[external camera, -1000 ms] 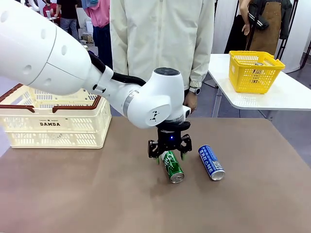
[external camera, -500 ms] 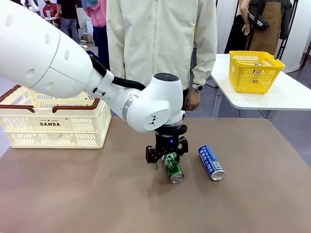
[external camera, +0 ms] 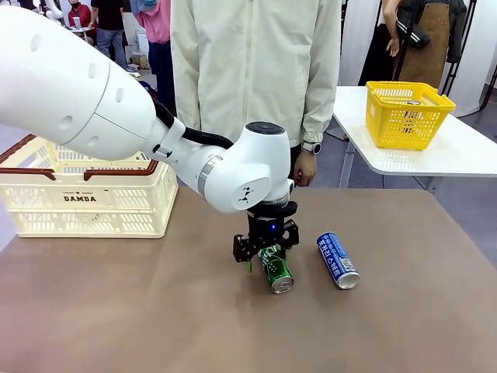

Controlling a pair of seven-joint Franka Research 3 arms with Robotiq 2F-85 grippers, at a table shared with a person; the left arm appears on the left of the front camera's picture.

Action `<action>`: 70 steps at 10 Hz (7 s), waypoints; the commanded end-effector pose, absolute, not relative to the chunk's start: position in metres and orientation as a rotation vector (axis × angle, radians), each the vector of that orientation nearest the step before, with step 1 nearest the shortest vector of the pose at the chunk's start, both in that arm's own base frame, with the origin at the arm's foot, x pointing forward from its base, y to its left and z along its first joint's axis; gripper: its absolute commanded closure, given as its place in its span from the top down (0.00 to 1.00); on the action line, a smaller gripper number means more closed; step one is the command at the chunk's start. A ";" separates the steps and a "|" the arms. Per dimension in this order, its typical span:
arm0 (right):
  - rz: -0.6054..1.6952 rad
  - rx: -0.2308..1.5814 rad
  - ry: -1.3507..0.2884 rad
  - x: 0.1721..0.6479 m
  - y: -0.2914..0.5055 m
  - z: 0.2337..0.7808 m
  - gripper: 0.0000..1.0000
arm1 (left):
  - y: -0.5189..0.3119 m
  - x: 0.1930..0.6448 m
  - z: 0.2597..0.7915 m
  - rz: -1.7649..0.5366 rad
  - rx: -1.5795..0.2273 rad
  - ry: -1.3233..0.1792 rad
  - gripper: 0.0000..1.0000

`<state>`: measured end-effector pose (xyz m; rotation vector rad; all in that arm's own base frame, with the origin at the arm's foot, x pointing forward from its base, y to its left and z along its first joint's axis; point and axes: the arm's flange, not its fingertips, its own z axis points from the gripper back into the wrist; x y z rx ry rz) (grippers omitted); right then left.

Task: Place the drinks into the Shopping basket.
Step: Pick up one drink and place it into the Shopping basket.

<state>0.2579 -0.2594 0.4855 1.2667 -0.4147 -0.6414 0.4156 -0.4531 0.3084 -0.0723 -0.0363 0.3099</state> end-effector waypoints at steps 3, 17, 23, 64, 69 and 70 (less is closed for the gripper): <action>-0.614 1.267 -0.428 0.258 -0.261 0.487 1.00 | -0.455 0.419 0.305 0.307 -0.082 -0.078 0.00; -0.614 1.267 -0.428 0.258 -0.261 0.487 1.00 | -0.406 0.380 0.481 -0.041 -0.215 -0.084 0.00; -0.614 1.267 -0.428 0.258 -0.261 0.487 1.00 | -0.405 0.335 0.525 -0.573 -0.137 -0.104 0.00; -0.614 1.267 -0.428 0.258 -0.261 0.487 1.00 | -0.031 0.611 0.384 -0.090 -0.185 -0.157 0.00; -0.614 1.267 -0.428 0.258 -0.261 0.487 1.00 | -0.034 0.605 0.398 -0.107 -0.180 -0.191 0.00; -0.614 1.267 -0.428 0.258 -0.261 0.487 1.00 | -0.034 0.605 0.398 -0.106 -0.178 -0.188 0.06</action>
